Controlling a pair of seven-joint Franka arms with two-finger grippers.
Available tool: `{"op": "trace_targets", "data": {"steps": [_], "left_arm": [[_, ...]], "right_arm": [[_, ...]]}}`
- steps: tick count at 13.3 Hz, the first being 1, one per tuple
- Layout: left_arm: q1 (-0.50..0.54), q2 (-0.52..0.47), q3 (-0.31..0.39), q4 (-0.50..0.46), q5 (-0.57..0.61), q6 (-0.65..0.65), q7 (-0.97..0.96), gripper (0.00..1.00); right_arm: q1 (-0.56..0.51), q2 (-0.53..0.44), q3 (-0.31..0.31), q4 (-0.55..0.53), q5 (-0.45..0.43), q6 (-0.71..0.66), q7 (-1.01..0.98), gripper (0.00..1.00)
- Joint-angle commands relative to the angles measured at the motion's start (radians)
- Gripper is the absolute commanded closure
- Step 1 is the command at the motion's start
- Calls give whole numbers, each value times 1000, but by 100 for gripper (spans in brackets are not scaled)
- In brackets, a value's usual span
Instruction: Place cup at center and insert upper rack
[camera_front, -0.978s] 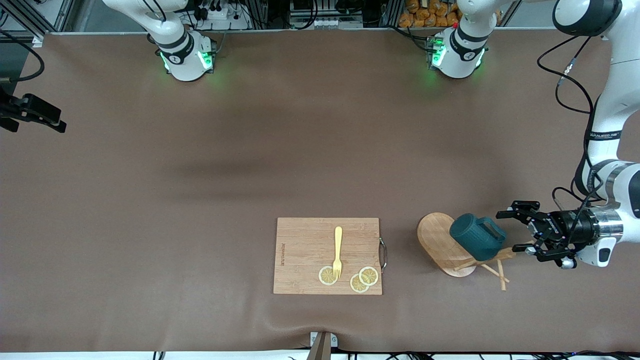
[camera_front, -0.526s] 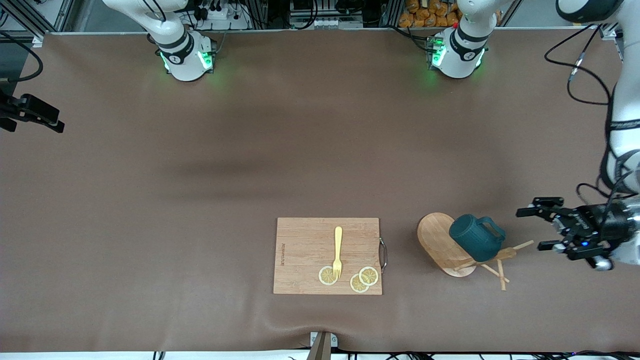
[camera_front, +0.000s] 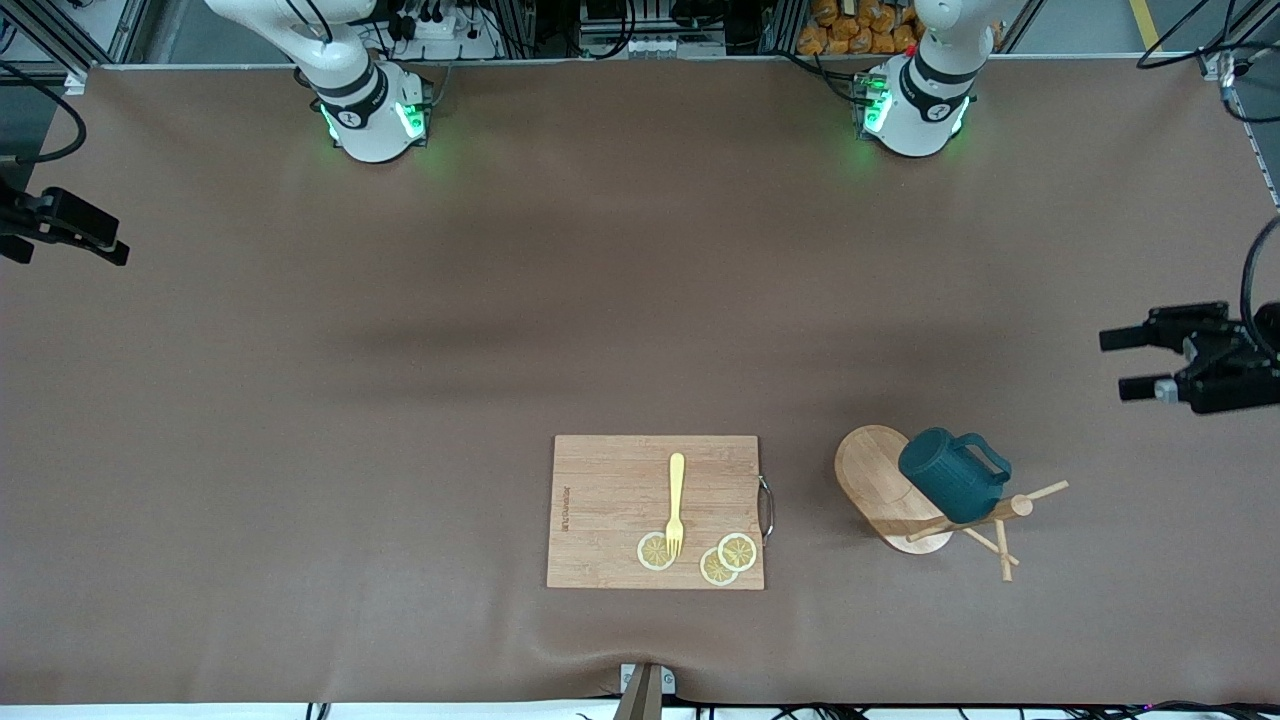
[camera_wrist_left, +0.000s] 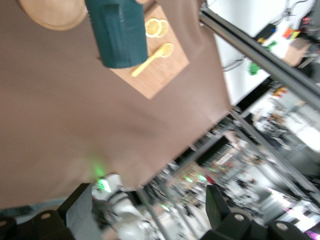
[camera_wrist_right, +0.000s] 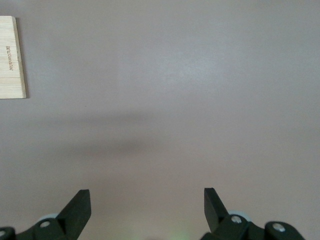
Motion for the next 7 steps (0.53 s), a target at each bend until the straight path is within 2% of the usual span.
{"op": "trace_targets", "data": {"steps": [1, 3, 7], "left_arm": [[2, -145, -94, -40, 178, -12, 8, 0], [4, -203, -155, -41, 276, -21, 19, 0], [-15, -268, -201, -57, 520, -45, 161, 0]], "right_arm": [[7, 4, 6, 14, -1, -1, 4, 0], [53, 6, 2, 14, -10, 0, 10, 0], [41, 6, -2, -29, -2, 49, 10, 0]]}}
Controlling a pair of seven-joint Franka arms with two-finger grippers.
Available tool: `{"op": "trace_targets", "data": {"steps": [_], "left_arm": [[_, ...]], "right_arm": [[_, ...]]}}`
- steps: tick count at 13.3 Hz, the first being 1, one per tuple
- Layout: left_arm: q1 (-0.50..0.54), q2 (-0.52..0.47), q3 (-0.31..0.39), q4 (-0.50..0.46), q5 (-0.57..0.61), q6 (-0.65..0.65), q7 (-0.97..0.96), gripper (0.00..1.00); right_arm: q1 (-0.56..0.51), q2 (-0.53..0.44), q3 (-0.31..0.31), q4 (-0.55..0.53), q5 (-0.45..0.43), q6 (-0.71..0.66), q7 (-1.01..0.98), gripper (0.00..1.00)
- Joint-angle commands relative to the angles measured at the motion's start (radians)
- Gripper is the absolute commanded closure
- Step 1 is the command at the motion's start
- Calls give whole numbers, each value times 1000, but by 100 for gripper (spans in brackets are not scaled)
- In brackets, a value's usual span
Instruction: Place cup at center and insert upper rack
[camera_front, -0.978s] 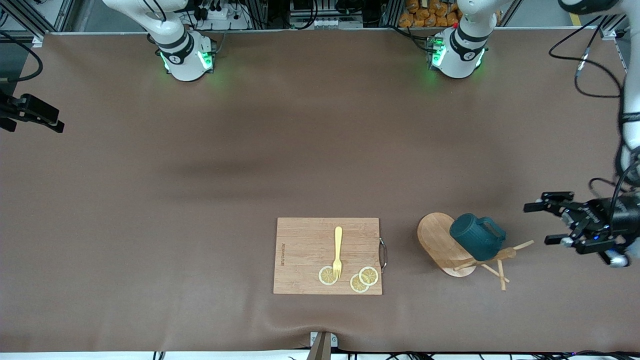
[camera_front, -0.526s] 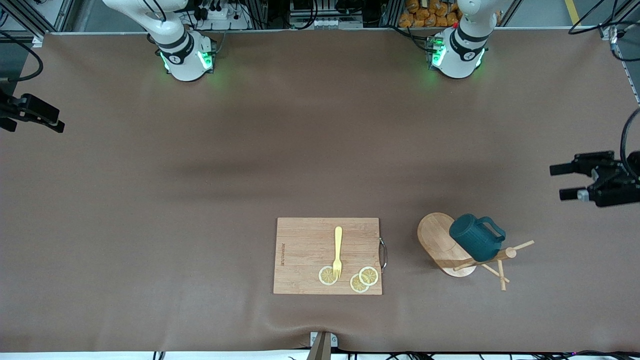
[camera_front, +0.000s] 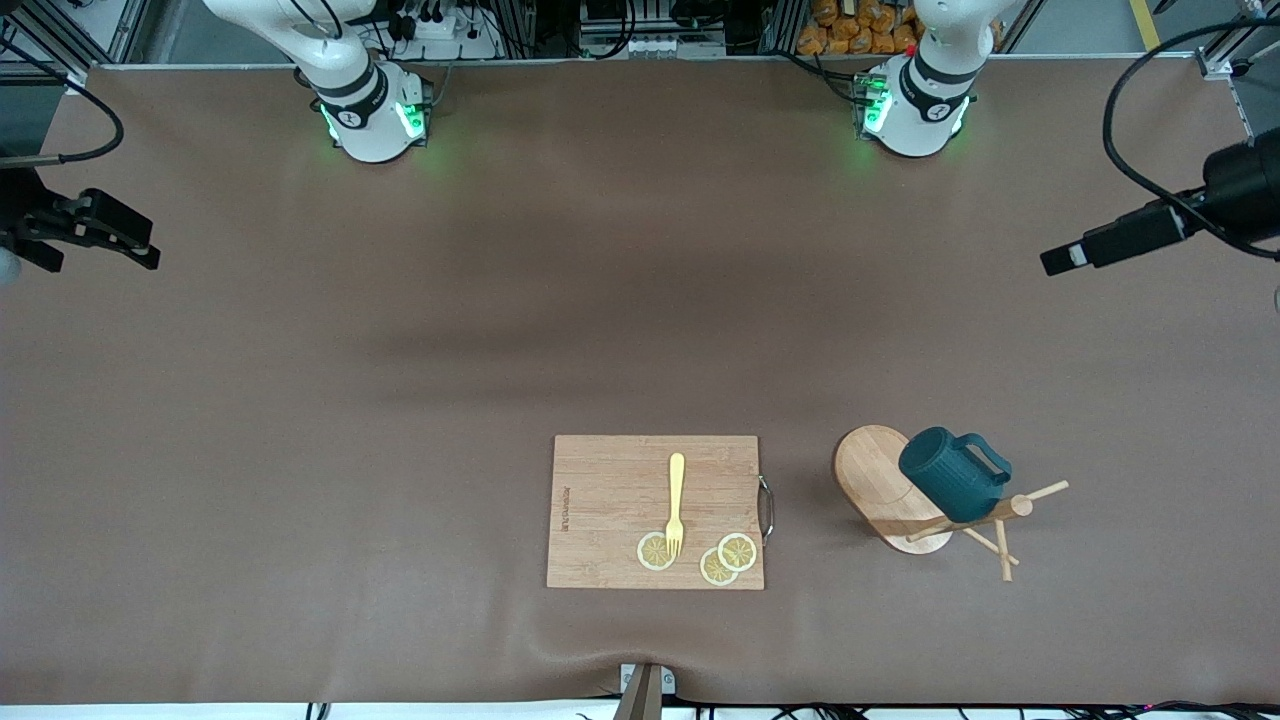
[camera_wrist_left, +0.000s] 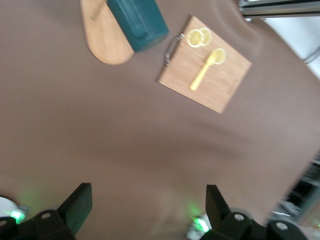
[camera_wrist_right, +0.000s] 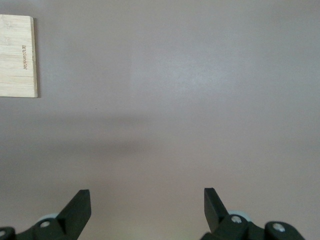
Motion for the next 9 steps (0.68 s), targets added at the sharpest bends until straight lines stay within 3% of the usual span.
{"op": "trace_targets", "data": {"steps": [1, 5, 7, 9], "left_arm": [[-52, -70, 19, -69, 157, -4, 135, 0], [-420, -118, 409, -141, 254, 3, 195, 0], [-515, -120, 491, -170, 347, 27, 200, 0], [-562, -156, 557, -251, 369, 117, 217, 0]], "right_arm": [[-15, 1, -5, -26, -2, 17, 9, 0], [-38, 4, -5, -62, 39, 42, 10, 0], [-75, 2, -7, -77, 117, 36, 15, 0], [-67, -1, -7, -77, 116, 29, 67, 0]]}}
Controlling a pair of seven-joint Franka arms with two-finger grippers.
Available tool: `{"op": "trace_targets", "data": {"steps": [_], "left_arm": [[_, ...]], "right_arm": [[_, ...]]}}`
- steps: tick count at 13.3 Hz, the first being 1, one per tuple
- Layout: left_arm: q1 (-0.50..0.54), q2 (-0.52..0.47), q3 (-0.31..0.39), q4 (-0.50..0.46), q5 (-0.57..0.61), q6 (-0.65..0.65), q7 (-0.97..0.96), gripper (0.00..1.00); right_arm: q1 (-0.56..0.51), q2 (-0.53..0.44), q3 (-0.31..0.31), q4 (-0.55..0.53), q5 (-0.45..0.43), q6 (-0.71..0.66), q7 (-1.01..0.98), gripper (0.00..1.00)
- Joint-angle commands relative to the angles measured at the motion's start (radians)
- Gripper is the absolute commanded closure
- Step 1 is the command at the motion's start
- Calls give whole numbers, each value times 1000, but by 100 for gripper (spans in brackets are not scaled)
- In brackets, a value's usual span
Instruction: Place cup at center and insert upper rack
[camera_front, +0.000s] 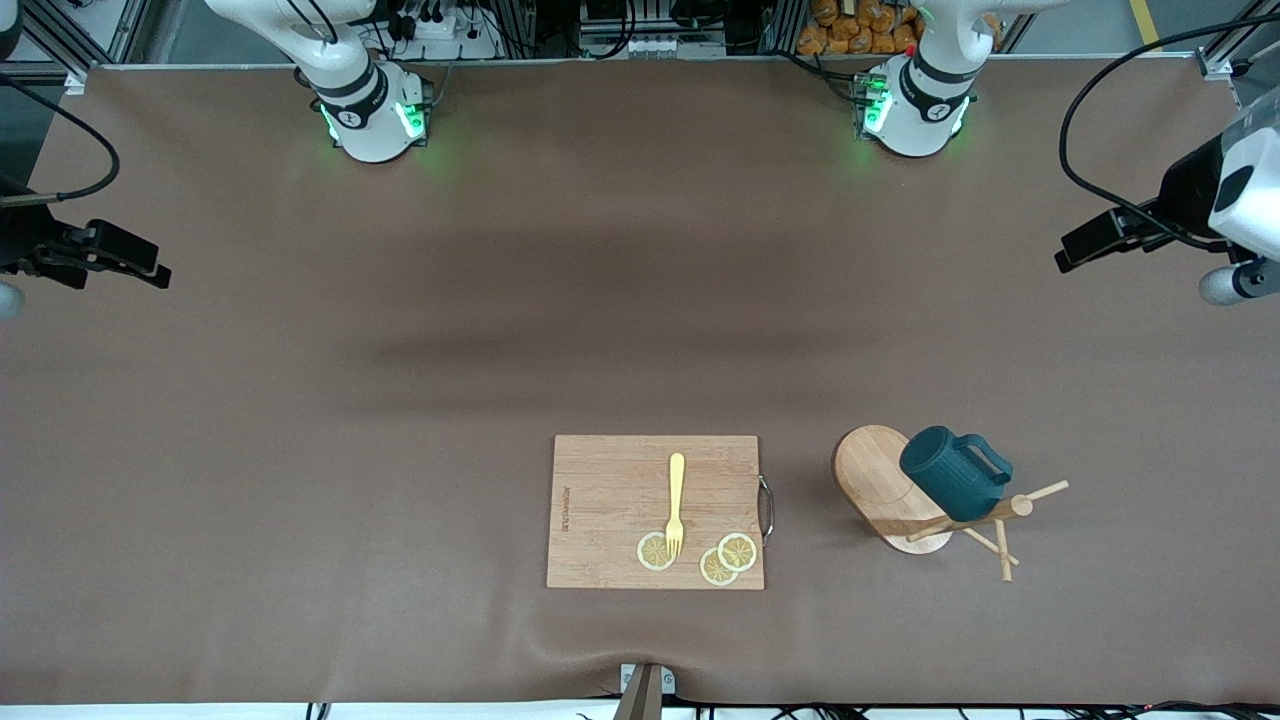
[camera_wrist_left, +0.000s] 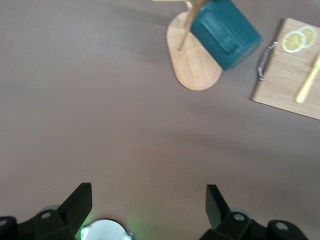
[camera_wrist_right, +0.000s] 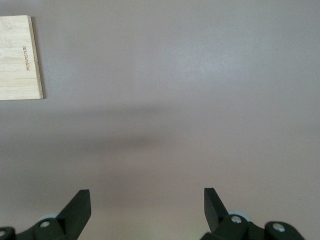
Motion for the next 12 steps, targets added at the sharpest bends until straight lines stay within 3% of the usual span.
{"op": "trace_targets", "data": {"steps": [1, 6, 12], "left_arm": [[-61, -91, 83, -144, 31, 109, 72, 0], [-87, -239, 110, -352, 67, 209, 117, 0], [-123, -226, 110, -285, 107, 161, 118, 0]], "right_arm": [[-9, -7, 9, -6, 20, -1, 40, 0], [11, -12, 12, 6, -45, -2, 40, 0], [15, -13, 12, 8, -46, -11, 40, 0]]}}
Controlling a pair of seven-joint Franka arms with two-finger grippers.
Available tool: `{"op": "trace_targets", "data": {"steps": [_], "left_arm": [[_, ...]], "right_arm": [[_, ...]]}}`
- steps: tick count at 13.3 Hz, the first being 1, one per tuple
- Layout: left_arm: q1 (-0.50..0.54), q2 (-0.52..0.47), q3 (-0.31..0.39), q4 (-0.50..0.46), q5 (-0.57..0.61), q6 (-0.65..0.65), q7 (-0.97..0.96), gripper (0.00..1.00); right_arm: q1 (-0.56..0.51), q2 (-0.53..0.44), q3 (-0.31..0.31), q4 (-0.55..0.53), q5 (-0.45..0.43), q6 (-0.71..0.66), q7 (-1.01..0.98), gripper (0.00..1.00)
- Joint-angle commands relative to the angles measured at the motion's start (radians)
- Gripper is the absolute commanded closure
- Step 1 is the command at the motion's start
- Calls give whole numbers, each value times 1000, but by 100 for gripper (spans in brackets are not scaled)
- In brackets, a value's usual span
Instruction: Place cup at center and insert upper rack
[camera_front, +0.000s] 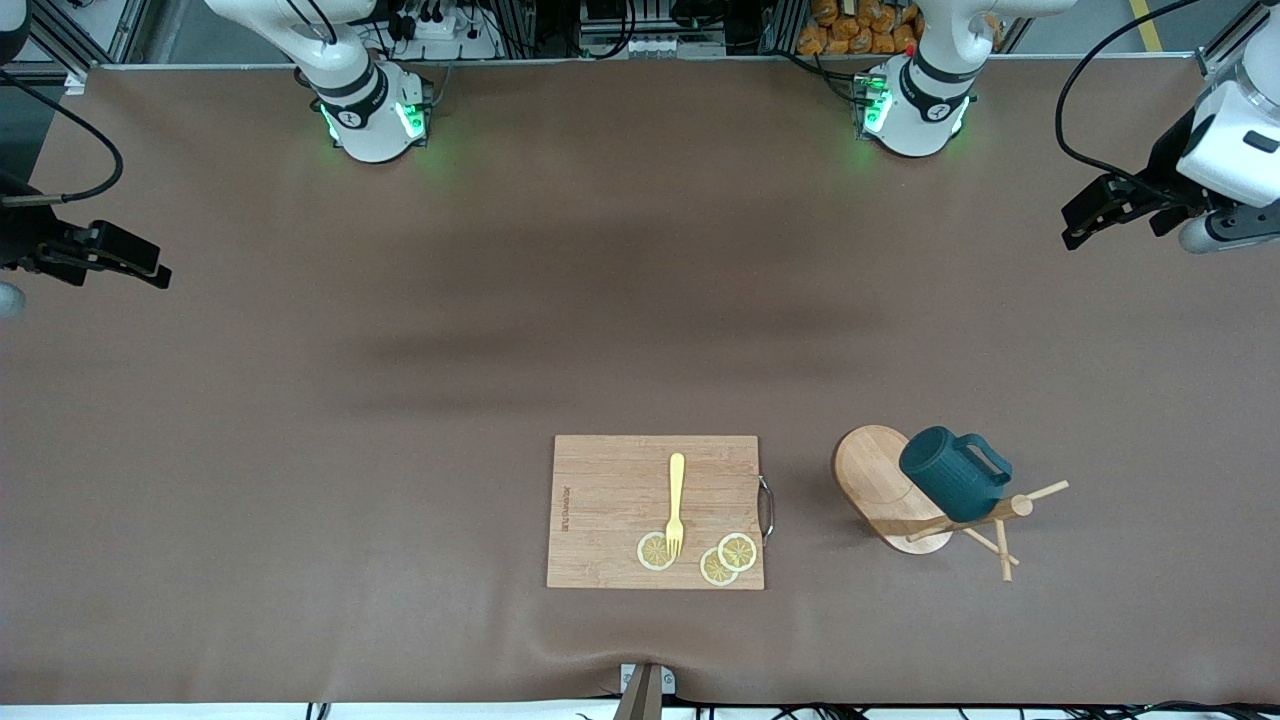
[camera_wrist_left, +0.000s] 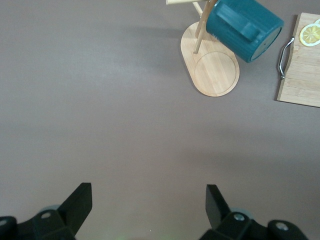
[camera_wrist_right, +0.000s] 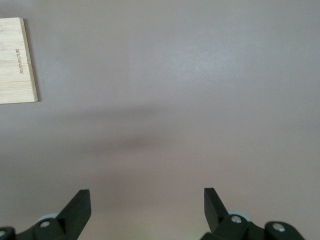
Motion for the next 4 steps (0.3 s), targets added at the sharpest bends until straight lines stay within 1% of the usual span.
{"op": "trace_targets", "data": {"steps": [1, 3, 4], "left_arm": [[-14, 22, 10, 61, 21, -53, 10, 0], [-8, 68, 10, 139, 21, -116, 12, 0], [0, 87, 8, 165, 18, -118, 12, 0]], "right_arm": [[5, -10, 2, 5, -14, -10, 16, 0], [7, -12, 3, 5, -13, -10, 14, 0], [9, -13, 3, 5, -13, -10, 14, 0]]}}
